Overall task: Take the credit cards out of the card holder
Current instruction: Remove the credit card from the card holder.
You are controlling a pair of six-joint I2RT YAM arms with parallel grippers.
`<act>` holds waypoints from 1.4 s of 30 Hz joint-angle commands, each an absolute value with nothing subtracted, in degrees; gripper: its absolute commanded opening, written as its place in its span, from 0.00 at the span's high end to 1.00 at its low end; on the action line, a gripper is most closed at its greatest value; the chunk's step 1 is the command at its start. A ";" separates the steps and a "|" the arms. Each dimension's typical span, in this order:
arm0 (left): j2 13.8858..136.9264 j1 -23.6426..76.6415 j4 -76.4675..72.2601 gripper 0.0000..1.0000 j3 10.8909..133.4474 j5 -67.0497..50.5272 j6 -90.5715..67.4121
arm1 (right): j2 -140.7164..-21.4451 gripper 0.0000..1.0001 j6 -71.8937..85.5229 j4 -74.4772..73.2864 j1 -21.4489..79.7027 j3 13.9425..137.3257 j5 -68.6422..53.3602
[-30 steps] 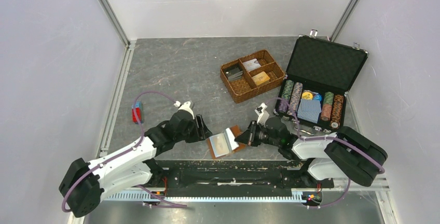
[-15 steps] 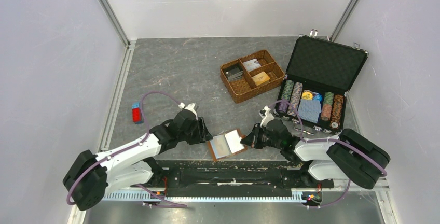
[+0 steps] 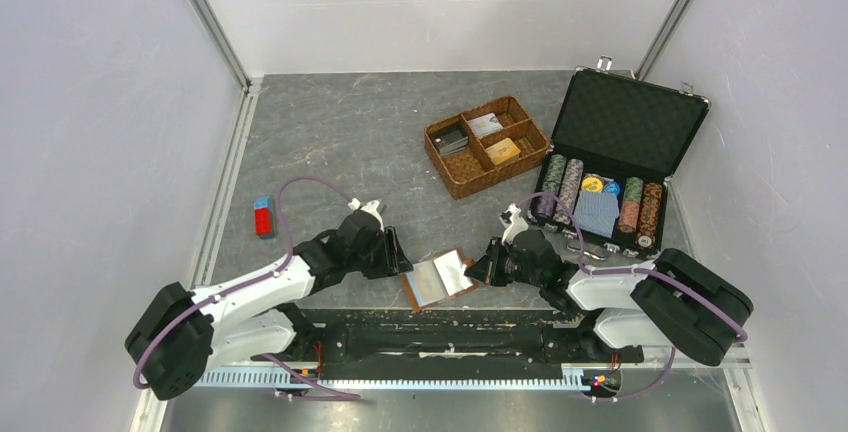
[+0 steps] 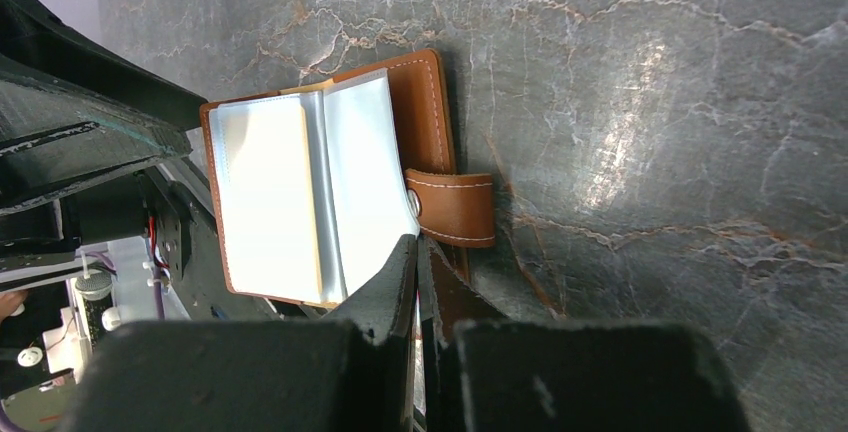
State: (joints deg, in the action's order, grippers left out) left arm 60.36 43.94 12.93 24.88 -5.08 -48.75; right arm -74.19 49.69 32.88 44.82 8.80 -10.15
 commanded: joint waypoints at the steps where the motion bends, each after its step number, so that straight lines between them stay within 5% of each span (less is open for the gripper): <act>1: 59.90 43.86 8.53 0.48 23.37 -7.52 -48.69 | -74.76 1.00 48.70 31.56 44.65 9.21 -7.57; 18: 54.70 43.86 3.20 0.29 17.03 -10.04 -53.08 | -70.79 1.00 49.86 29.79 44.73 6.17 -4.73; 42: 54.80 43.86 -1.12 0.35 13.08 -9.29 -58.02 | -73.05 1.00 52.27 31.82 44.71 4.30 -4.79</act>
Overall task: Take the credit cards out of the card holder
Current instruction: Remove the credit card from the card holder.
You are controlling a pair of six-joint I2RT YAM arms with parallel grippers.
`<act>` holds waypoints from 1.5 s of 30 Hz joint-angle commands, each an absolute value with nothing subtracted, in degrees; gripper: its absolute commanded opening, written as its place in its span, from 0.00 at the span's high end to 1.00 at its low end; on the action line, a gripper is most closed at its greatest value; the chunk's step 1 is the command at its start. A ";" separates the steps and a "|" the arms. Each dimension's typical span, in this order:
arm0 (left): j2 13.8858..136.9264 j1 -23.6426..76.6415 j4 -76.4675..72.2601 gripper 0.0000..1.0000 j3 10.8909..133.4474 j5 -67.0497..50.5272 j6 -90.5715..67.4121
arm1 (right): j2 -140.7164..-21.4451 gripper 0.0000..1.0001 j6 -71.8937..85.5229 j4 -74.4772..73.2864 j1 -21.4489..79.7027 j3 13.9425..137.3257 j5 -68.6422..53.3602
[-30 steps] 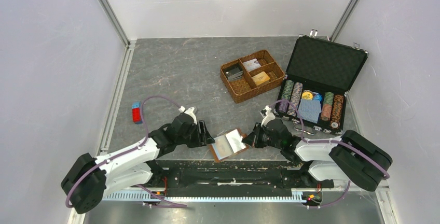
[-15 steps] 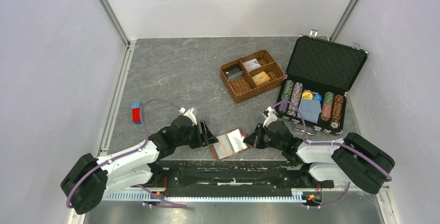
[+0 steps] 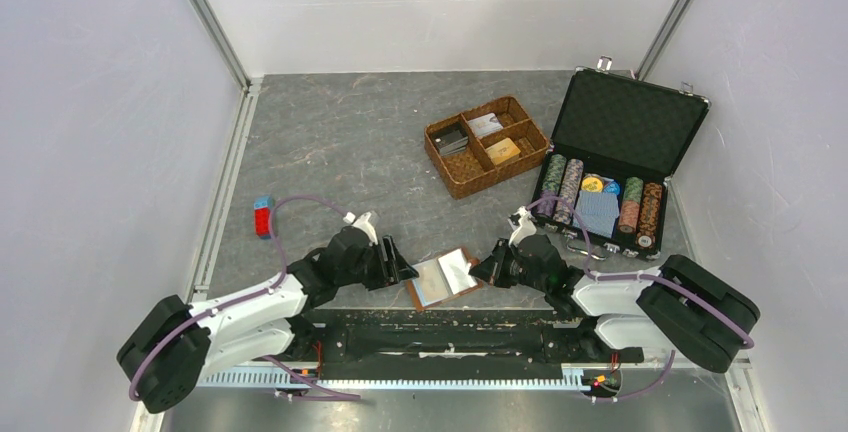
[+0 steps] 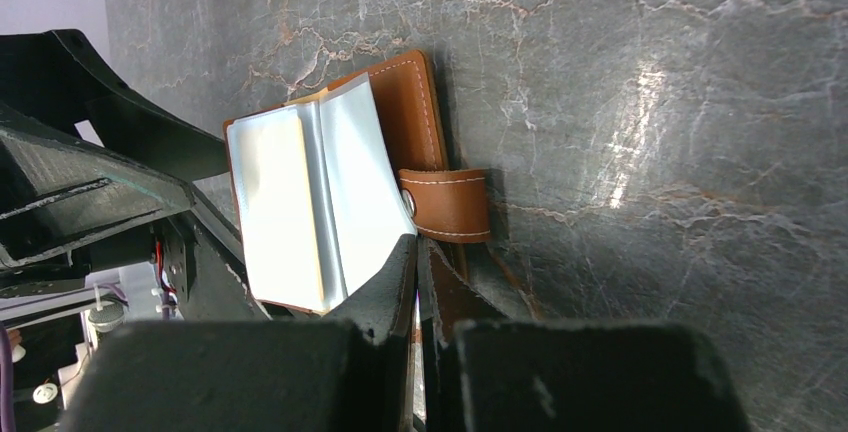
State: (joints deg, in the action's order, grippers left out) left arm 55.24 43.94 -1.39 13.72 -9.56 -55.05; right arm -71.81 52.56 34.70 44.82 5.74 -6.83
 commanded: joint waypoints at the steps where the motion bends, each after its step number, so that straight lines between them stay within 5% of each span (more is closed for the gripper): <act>1: 55.49 43.86 -1.64 0.35 12.74 -9.52 -58.39 | -73.08 1.00 52.34 31.90 44.69 4.27 -4.77; 11: 64.10 43.86 -13.01 0.43 10.12 -14.34 -61.64 | -74.32 1.00 53.41 33.57 44.73 3.52 -5.36; 24: 55.90 43.86 -12.42 0.79 10.92 -12.48 -60.16 | -72.39 0.95 53.21 32.26 44.71 3.56 -5.20; 27: 55.14 43.81 -12.55 0.98 11.62 -12.87 -59.08 | -69.88 0.92 51.57 28.66 44.75 5.22 -5.22; 35: 58.35 43.86 -13.71 0.98 13.66 -13.97 -58.36 | -62.22 0.69 44.61 10.94 44.82 14.39 -1.32; 45: 58.84 43.86 -12.77 0.98 14.15 -14.23 -58.45 | -56.70 0.55 41.22 1.63 50.20 24.78 6.86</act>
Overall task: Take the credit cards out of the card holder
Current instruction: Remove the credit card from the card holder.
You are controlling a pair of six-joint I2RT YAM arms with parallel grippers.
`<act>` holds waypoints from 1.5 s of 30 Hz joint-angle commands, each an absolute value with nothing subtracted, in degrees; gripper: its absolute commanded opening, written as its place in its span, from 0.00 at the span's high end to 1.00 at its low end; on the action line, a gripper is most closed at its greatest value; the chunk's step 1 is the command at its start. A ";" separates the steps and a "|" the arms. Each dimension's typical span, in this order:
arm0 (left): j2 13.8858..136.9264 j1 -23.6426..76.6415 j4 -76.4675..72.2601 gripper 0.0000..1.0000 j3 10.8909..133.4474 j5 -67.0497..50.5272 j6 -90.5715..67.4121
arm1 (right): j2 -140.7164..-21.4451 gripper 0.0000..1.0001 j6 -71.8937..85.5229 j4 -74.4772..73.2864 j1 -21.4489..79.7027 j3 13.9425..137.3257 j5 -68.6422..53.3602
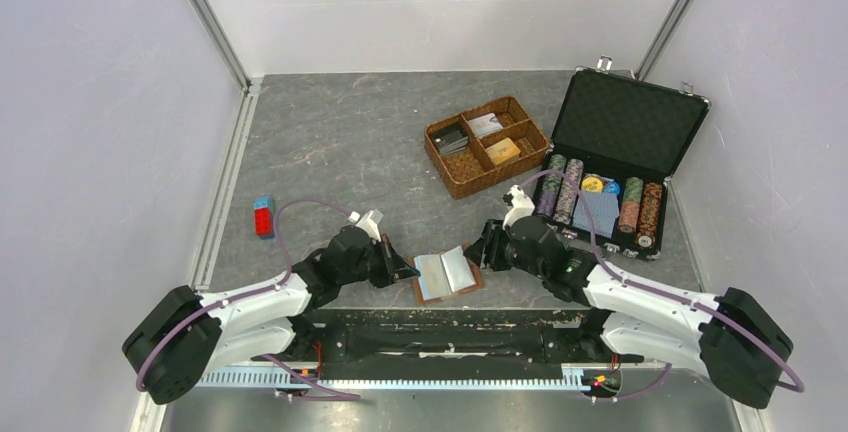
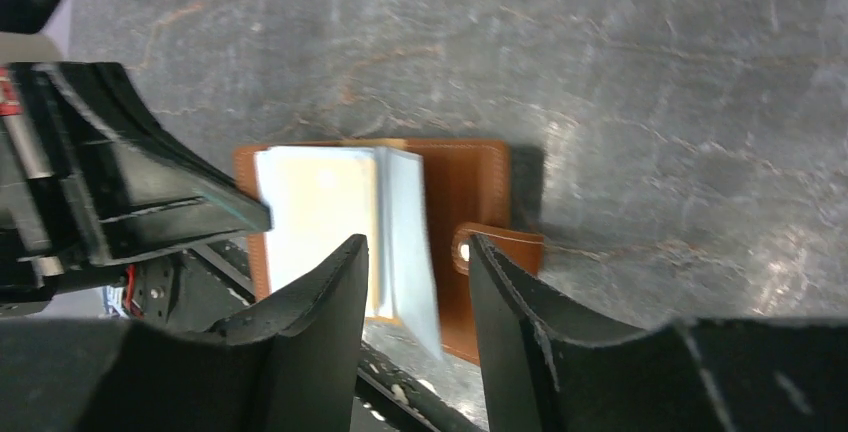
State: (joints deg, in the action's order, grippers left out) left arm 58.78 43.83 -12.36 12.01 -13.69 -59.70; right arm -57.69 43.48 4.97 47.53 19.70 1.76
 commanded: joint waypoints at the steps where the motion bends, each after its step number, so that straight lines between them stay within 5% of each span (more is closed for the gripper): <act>1: 58.88 43.86 -12.53 0.98 14.24 -14.09 -58.32 | -57.16 0.55 41.12 1.58 51.33 25.92 7.34; 25: 57.65 43.86 -11.16 0.98 14.15 -13.62 -58.36 | -79.16 0.35 41.12 12.19 64.28 33.14 4.97; 45: 56.04 43.86 -9.25 0.98 14.06 -13.19 -58.18 | -76.95 0.52 40.60 6.72 65.42 32.25 11.27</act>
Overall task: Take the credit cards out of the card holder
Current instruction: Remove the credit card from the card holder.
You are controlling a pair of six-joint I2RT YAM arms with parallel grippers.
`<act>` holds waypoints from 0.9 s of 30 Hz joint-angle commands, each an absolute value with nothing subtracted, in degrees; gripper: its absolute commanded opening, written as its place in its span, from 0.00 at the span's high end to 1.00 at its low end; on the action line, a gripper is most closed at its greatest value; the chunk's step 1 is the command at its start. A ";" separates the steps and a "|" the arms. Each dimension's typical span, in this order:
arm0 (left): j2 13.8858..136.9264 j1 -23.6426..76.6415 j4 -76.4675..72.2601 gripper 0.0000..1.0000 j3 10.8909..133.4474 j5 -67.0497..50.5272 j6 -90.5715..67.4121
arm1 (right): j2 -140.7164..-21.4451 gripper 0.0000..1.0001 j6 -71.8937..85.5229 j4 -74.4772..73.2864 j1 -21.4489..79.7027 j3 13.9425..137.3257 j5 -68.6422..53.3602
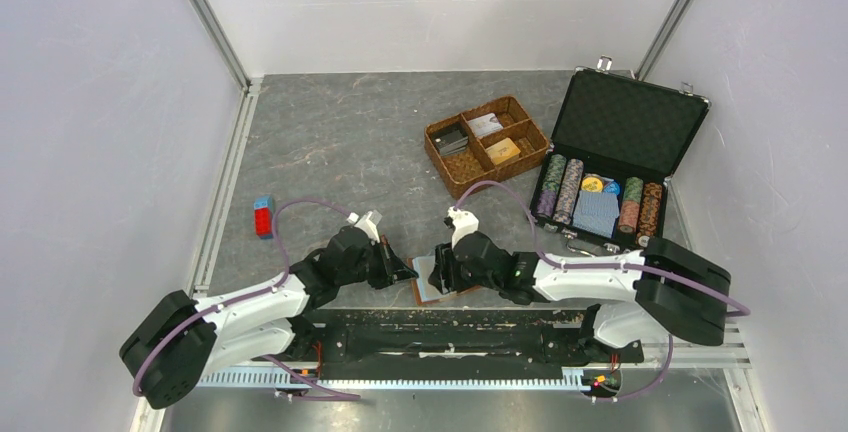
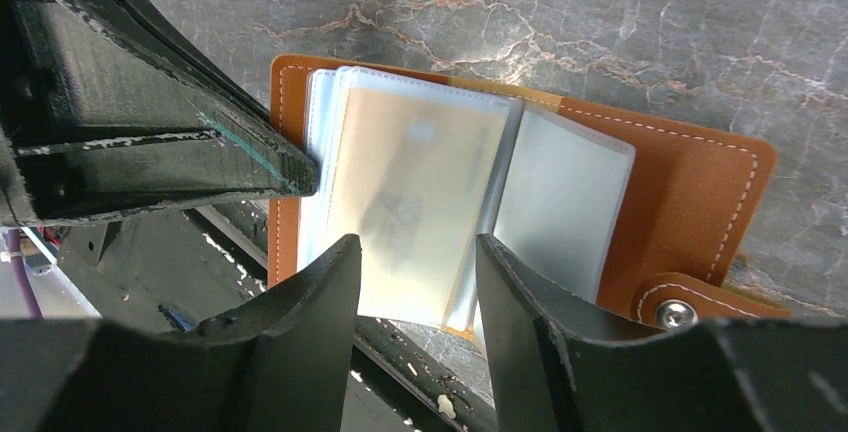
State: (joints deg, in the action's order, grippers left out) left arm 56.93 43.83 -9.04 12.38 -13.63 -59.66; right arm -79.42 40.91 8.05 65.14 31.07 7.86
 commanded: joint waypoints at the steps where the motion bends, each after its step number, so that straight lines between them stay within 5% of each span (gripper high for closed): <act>1: 56.04 43.86 -9.15 0.98 14.13 -13.26 -58.05 | -76.79 0.52 40.68 6.58 65.43 32.19 11.36; 16: 55.57 43.81 -8.88 0.98 14.07 -13.18 -58.18 | -79.59 0.40 41.47 13.24 65.62 32.12 4.75; 27: 54.72 43.84 -8.17 0.98 13.89 -12.93 -58.36 | -81.29 0.44 41.81 12.53 65.65 32.26 4.97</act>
